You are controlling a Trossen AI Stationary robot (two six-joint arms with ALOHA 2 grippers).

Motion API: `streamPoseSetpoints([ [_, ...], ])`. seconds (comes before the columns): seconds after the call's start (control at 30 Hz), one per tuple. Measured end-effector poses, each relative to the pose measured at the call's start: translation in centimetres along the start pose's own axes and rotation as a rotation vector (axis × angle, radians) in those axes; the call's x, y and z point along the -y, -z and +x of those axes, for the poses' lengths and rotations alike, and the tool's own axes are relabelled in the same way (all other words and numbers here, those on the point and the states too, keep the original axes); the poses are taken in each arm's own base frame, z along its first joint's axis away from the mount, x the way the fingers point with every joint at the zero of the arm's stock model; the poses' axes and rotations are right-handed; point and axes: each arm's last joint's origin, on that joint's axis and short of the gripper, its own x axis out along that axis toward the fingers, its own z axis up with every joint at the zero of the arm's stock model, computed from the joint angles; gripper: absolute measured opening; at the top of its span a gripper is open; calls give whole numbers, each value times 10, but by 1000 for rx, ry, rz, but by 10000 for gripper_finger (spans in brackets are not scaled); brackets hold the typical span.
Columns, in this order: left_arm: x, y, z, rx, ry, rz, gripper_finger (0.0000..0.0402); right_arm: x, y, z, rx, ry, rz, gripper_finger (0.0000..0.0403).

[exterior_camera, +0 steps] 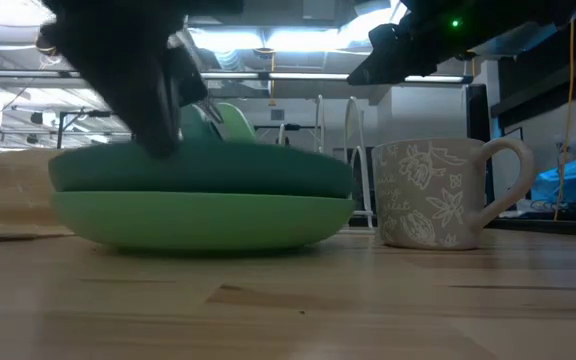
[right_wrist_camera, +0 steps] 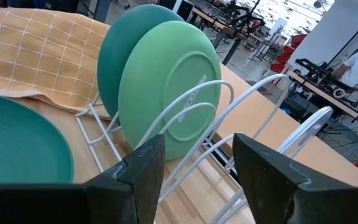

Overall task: Sort dishes
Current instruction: Put the blue plate into the dish rack

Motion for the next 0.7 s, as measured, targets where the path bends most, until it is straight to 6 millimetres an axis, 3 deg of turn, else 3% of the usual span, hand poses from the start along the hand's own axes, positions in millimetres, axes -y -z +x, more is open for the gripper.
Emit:
streamPoseSetpoints([
  [0.33,1,-8,-22,57,42,-127,1,3,0,0,-19,94,-88,195],
  [0.7,-9,-18,-80,211,115,-289,0,5,0,-1,-37,164,-137,195],
])
